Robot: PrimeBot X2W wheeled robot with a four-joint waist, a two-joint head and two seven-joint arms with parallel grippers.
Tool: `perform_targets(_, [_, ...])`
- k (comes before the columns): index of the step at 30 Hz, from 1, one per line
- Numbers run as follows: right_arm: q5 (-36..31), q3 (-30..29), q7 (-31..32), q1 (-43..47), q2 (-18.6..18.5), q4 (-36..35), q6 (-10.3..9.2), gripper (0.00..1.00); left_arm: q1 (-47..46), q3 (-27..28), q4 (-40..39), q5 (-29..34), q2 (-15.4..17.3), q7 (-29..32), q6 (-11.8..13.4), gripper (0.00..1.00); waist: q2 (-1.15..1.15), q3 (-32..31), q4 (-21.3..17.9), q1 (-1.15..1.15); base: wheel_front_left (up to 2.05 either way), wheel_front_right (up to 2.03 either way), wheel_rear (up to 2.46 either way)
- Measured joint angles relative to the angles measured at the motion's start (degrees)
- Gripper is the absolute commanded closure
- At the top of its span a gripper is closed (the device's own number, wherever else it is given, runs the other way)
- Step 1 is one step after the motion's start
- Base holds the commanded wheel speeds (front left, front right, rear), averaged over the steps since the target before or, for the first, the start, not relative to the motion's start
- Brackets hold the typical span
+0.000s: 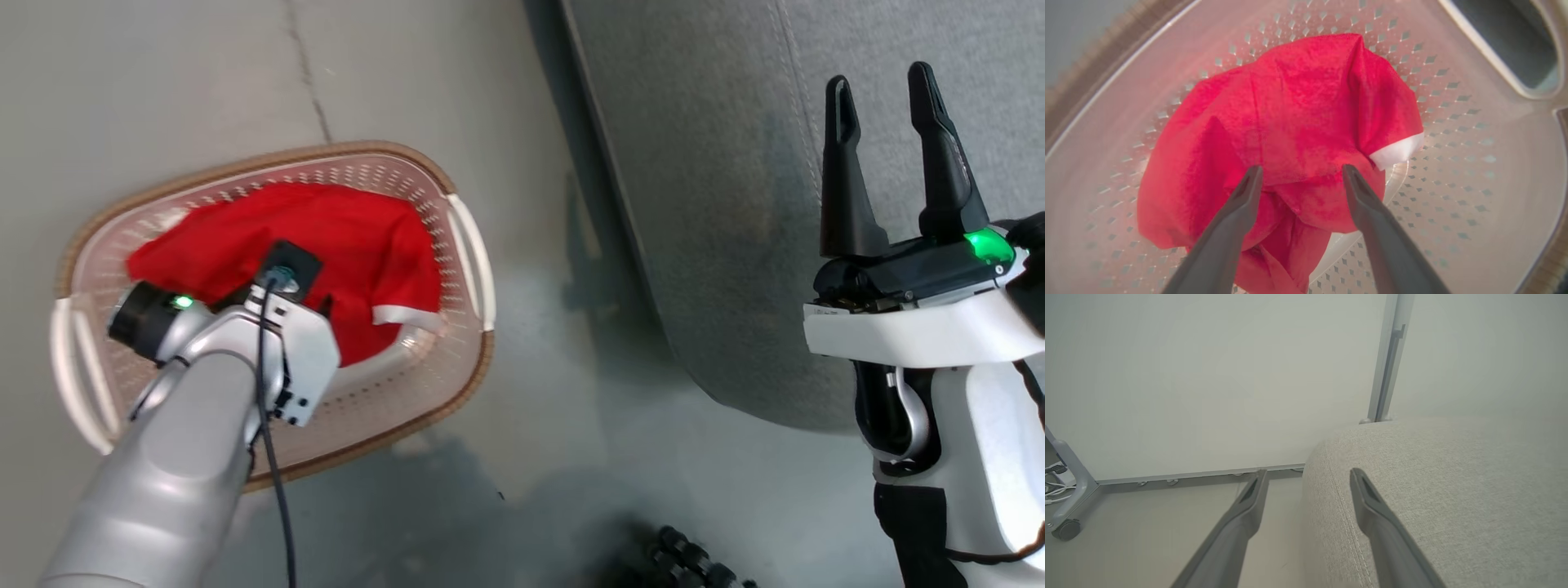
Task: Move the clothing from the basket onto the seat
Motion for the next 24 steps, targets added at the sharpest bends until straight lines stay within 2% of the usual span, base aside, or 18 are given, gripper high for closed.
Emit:
perform_targets(5, [2.64,1.62,-0.23,-1.01,0.02,-0.19,0.01,0.0,-3.4,0.19,3.66,0.11,3.02,1.83,0.25,0.0,0.0,4.19,-3.98,0.0,0.0,0.0,0.0])
perform_targets(11, [4.43,3.0,-0.31,-1.62,0.08,-0.4,0.03,0.0,-5.77,0.42,6.68,-0.01,5.02,3.07,0.49,0.0,0.0,7.11,-7.25,0.0,0.0,0.0,0.0])
perform_targets(12, [4.61,3.12,-0.31,-1.62,0.1,-0.42,0.03,0.0,-6.03,0.42,7.14,-0.07,5.04,3.43,0.51,0.15,0.0,7.38,-7.56,0.0,0.0,0.0,0.0])
perform_targets(13, [4.69,3.16,-0.31,-1.62,0.1,-0.41,0.03,0.0,-6.13,0.38,7.49,-0.1,5.04,3.55,0.49,0.76,0.0,7.58,-7.79,0.0,0.0,0.0,0.0])
perform_targets(14, [4.77,3.15,-0.31,-1.62,0.09,-0.4,0.03,0.0,-6.21,0.29,7.91,-0.1,5.1,3.64,0.51,1.0,0.0,7.73,-7.95,0.0,0.0,0.0,0.0])
perform_targets(19, [4.91,2.86,-0.31,-1.75,0.1,-0.19,0.03,0.0,-7.02,-1.03,9.21,0.41,5.12,3.31,0.49,1.0,0.0,7.5,-7.72,0.0,0.0,0.0,0.0])
perform_targets(24, [3.65,2.44,-0.31,-1.71,0.11,0.15,0.03,0.0,-6.68,-2.23,9.06,0.53,3.71,-0.18,0.75,1.0,0.0,5.79,-6.43,0.0,0.0,0.0,0.0])
